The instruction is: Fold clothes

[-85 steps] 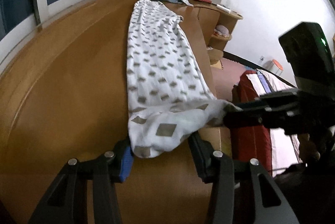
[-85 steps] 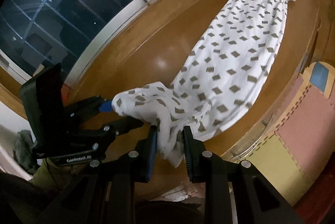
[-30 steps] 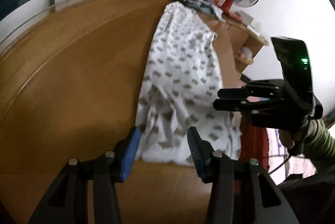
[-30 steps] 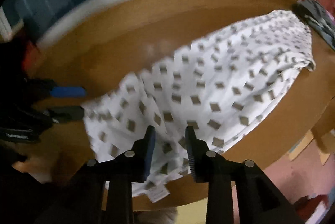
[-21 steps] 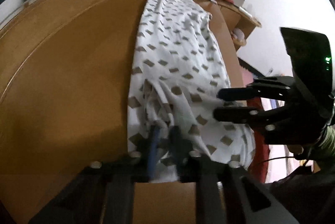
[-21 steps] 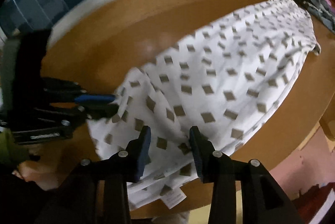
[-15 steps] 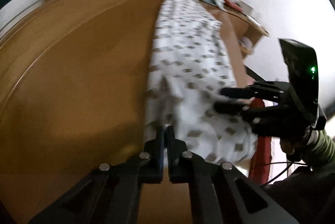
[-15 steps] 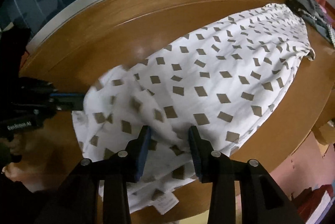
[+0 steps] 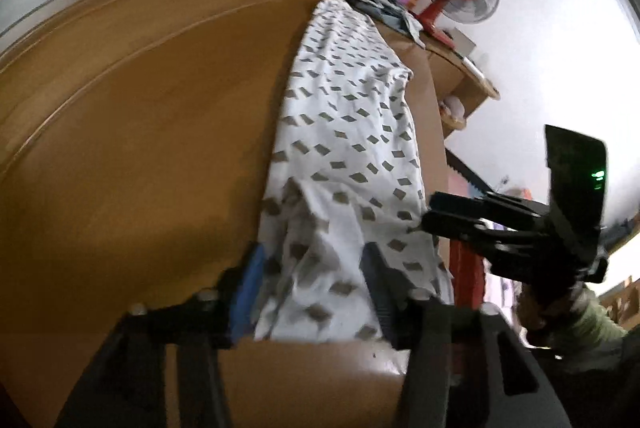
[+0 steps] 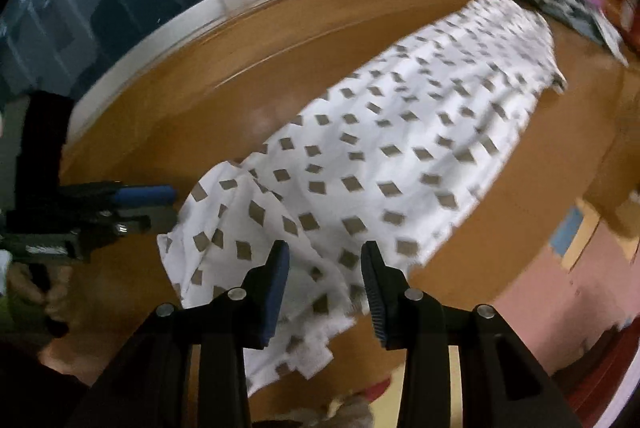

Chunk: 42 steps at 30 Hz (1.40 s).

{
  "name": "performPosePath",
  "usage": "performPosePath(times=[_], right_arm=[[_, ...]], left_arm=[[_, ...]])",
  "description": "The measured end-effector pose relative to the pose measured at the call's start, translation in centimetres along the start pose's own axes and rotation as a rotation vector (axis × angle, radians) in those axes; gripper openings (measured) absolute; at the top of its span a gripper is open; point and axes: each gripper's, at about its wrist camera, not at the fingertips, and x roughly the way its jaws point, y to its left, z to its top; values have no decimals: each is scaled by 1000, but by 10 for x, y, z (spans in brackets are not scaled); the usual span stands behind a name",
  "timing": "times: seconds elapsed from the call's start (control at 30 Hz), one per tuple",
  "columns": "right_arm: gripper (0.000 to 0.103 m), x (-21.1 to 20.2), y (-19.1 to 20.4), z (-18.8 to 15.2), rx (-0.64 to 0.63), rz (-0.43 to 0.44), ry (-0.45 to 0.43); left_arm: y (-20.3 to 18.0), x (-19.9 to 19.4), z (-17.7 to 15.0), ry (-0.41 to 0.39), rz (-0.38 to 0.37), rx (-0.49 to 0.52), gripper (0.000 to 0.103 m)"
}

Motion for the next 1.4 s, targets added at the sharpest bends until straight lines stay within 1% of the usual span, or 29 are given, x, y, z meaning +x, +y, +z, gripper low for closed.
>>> performPosePath(times=[0.07, 0.13, 0.17, 0.2, 0.23, 0.27, 0.33, 0.37, 0.43, 0.53, 0.57, 0.63, 0.67, 0.7, 0.73, 0.77, 0.8, 0.83, 0.97, 1.1, 1.17, 1.27, 1.3, 1.4], right_arm=[[38, 5, -1, -1, 55, 22, 17], [38, 7, 3, -7, 52, 35, 34], [36, 7, 5, -10, 50, 41, 43], [29, 8, 7, -13, 48, 48, 52], [11, 9, 8, -16, 47, 55, 60], [11, 10, 10, -19, 45, 61, 68], [11, 3, 19, -12, 11, 17, 14], [11, 5, 17, -10, 14, 7, 16], [10, 11, 14, -6, 19, -12, 22], [10, 6, 12, -8, 38, -24, 11], [12, 5, 11, -8, 45, -28, 8], [15, 2, 10, -9, 58, -37, 0], [21, 1, 10, -9, 65, -41, -3], [25, -1, 9, -10, 71, -45, -7], [29, -2, 9, -10, 78, -49, -10], [29, -4, 8, -11, 84, -53, -14], [29, -5, 8, -11, 91, -57, -18], [30, -7, 7, -12, 97, -61, -21], [38, -6, 26, -28, 75, -36, 15], [38, -5, 44, -44, 52, -12, 50], [38, -4, 53, -52, 40, 1, 68], [38, -4, 67, -64, 23, 19, 94], [38, 3, 69, -65, 14, -1, 98], [39, 17, 71, -66, 3, -26, 88]], left_arm=[[-3, 13, 3, 28, -7, 13, 48], [-7, 26, 5, 48, 3, 21, 44], [-8, 26, 3, 49, 31, 33, 22], [-8, 25, 1, 48, 55, 43, 7], [-7, 19, -1, 38, 63, 42, 7], [-6, 12, -1, 24, 66, 28, 7], [-1, 2, -1, 9, 102, 12, 7], [3, 2, -1, 12, 117, 2, 6], [11, 6, -2, 30, 132, -22, 6], [16, 10, -4, 44, 116, -44, 7], [16, 11, -4, 44, 122, -41, 11], [17, 9, -2, 44, 116, -55, 23], [17, 7, -3, 47, 111, -62, 33], [19, 1, -5, 45, 106, -67, 41], [20, -4, -7, 43, 102, -72, 44], [21, -9, -10, 40, 97, -77, 47], [22, -14, -12, 38, 93, -81, 49], [22, -19, -18, 37, 87, -77, 49], [12, -28, -39, 42, 62, -38, 49], [-4, -18, -54, 37, 30, 2, 49], [-8, -11, -56, 37, 16, 8, 49], [-9, -4, -55, 8, 20, 1, 48], [-8, -2, -54, 0, 19, -2, 47], [-6, 3, -52, -1, 10, 1, 47]])
